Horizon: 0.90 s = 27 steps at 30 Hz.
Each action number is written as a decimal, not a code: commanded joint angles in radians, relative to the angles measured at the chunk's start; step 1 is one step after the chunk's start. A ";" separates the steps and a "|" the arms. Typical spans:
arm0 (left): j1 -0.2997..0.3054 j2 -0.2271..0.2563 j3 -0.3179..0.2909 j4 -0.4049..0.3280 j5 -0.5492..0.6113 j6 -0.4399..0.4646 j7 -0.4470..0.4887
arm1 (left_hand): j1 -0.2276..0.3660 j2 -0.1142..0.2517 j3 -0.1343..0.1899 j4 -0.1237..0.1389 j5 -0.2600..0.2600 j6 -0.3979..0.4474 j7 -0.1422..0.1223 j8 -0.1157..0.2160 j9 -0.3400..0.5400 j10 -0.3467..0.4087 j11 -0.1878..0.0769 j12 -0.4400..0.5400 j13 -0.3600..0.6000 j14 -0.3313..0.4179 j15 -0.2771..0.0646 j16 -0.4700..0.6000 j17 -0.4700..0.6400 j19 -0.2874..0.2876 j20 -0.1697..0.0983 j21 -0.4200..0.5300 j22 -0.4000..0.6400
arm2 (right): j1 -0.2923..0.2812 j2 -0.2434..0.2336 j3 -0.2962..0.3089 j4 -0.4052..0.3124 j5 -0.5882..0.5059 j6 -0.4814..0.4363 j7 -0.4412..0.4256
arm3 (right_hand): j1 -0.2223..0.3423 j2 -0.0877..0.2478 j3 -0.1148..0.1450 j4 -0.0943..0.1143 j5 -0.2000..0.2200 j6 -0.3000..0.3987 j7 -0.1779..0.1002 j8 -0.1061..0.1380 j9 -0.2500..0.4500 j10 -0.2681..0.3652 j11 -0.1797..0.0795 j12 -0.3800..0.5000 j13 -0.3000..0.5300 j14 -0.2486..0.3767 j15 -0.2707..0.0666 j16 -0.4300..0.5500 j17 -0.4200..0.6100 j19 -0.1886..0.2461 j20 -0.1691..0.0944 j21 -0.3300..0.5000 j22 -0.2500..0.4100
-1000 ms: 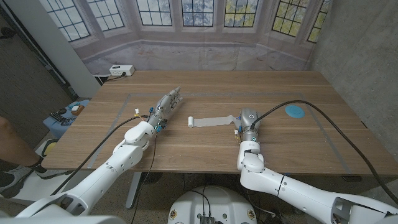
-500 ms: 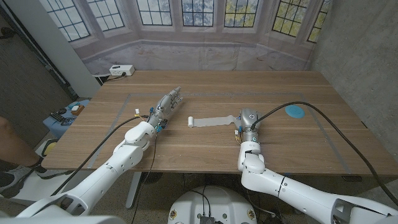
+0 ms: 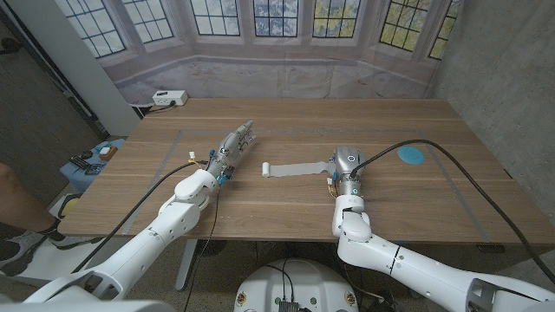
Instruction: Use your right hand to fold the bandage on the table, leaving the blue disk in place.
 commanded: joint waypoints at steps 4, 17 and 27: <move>0.006 0.003 -0.003 0.002 -0.006 -0.002 -0.004 | 0.003 0.008 0.005 -0.005 0.004 0.012 0.001 0.002 0.003 0.001 0.000 -0.001 0.004 0.003 0.004 -0.002 0.002 -0.001 0.001 -0.002 0.003 | 0.009 -0.017 -0.014 -0.089 -0.035 -0.086 0.128 | 0.004 0.008 -0.024 0.019 0.001 -0.025 -0.005 -0.012 0.010 -0.020 0.004 -0.011 0.008 -0.016 -0.074 -0.023 -0.006 -0.027 -0.080 -0.011 0.004; 0.000 0.002 -0.001 0.014 -0.008 0.000 -0.015 | 0.002 0.008 0.005 -0.005 0.004 0.011 0.000 0.001 0.003 0.001 0.001 -0.001 0.004 0.003 0.004 -0.002 0.003 -0.002 0.002 -0.002 0.003 | 0.003 -0.036 -0.035 -0.154 -0.031 -0.169 0.191 | -0.042 0.000 -0.066 0.034 -0.003 -0.097 0.009 -0.044 0.015 -0.094 0.022 -0.051 -0.004 -0.074 -0.067 -0.047 -0.003 -0.051 -0.059 -0.018 0.003; -0.004 0.002 -0.001 0.018 -0.008 0.000 -0.020 | 0.002 0.008 0.005 -0.006 0.004 0.012 0.001 0.001 0.003 0.001 0.002 -0.002 0.004 0.003 0.003 -0.002 0.002 -0.002 0.001 -0.002 0.003 | 0.009 -0.057 -0.051 -0.171 -0.019 -0.191 0.213 | -0.057 -0.005 -0.083 0.036 -0.002 -0.121 0.010 -0.054 0.017 -0.122 0.033 -0.071 -0.017 -0.099 -0.065 -0.054 0.000 -0.057 -0.052 -0.019 0.002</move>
